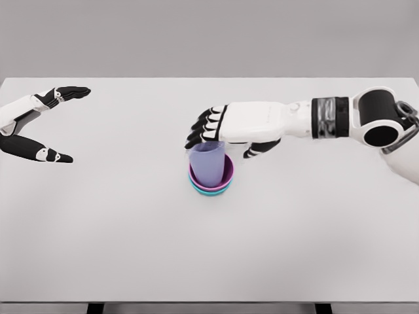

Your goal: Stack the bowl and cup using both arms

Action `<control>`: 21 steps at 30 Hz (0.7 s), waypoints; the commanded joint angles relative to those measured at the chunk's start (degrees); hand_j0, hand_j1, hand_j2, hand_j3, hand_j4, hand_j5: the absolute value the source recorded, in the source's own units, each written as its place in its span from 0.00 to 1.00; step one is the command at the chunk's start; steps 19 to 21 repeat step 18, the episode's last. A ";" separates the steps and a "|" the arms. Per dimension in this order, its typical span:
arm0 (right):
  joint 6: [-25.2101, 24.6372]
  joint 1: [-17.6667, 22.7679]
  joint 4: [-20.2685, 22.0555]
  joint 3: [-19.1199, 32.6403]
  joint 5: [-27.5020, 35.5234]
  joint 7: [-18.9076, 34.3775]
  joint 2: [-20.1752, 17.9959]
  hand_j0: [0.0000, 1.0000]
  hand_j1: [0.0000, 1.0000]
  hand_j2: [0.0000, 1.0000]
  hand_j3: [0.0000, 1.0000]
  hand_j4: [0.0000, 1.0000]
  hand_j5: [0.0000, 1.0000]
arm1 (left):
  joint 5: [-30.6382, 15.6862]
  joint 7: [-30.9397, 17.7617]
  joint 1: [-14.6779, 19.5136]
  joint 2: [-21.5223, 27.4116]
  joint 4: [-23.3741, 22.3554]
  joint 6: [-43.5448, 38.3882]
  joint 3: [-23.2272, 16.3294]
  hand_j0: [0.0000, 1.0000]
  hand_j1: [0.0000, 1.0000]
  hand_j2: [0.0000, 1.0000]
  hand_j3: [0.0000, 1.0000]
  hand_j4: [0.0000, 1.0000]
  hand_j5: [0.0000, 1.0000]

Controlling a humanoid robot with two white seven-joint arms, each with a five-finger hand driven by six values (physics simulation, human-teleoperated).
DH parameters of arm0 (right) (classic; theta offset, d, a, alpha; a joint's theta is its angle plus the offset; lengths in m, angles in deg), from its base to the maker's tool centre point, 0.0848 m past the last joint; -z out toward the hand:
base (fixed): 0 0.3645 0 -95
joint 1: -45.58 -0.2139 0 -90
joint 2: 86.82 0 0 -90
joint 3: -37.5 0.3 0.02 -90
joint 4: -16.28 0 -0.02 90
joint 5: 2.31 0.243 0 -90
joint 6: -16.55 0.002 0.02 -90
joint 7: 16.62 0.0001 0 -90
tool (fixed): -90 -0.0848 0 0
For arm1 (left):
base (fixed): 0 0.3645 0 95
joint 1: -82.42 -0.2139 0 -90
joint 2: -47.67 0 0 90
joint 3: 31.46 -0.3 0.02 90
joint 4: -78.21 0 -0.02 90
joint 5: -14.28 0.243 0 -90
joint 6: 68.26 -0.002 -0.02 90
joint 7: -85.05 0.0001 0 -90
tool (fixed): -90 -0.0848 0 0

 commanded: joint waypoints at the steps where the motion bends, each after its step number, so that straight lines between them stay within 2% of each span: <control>1: 0.35 0.00 0.40 5.84 0.75 -0.03 -1.72 1.00 1.00 1.00 1.00 1.00 1.00 | -0.48 0.02 0.00 0.10 0.03 -0.13 0.03 1.00 1.00 1.00 1.00 1.00 1.00; 3: 1.84 0.96 0.05 11.56 3.12 -0.03 -4.62 1.00 1.00 1.00 1.00 1.00 1.00 | -0.48 0.02 0.00 0.01 0.03 -0.13 0.03 1.00 1.00 1.00 1.00 1.00 1.00; 4: 2.54 3.25 -0.21 14.63 4.18 -0.03 -6.56 1.00 1.00 1.00 1.00 1.00 1.00 | -0.48 0.02 0.00 0.10 0.03 -0.13 0.03 1.00 1.00 1.00 1.00 1.00 1.00; 7: 2.55 8.61 -0.74 16.40 4.27 -0.03 -9.46 1.00 1.00 1.00 1.00 1.00 1.00 | -0.48 0.02 0.00 0.10 -0.14 -0.13 0.03 1.00 1.00 1.00 1.00 1.00 1.00; 9: 2.55 10.28 -3.19 16.83 4.36 -0.03 -10.86 1.00 1.00 1.00 1.00 1.00 1.00 | 2.23 0.02 -0.09 -0.16 -0.06 -0.13 -0.15 1.00 1.00 1.00 1.00 1.00 1.00; 11: 2.72 11.95 -6.45 19.56 4.71 -0.03 -11.13 1.00 1.00 1.00 1.00 1.00 1.00 | 2.33 0.02 0.09 -0.95 -0.67 -0.13 0.11 1.00 1.00 1.00 1.00 1.00 1.00; 13: 2.83 15.03 -6.98 23.69 4.71 -0.03 -11.22 1.00 1.00 1.00 1.00 1.00 1.00 | 2.42 0.02 -0.09 -1.04 -0.49 -0.13 0.64 1.00 1.00 1.00 1.00 1.00 1.00; 18: 2.83 16.09 -7.07 24.13 4.71 -0.03 -13.32 1.00 1.00 1.00 1.00 1.00 1.00 | 3.12 0.02 -0.18 -1.13 -0.41 -0.13 0.38 1.00 1.00 1.00 1.00 1.00 1.00; 21: 2.83 16.09 -7.07 24.13 4.71 -0.03 -13.32 1.00 1.00 1.00 1.00 1.00 1.00 | 3.12 0.02 -0.18 -1.13 -0.41 -0.13 0.38 1.00 1.00 1.00 1.00 1.00 1.00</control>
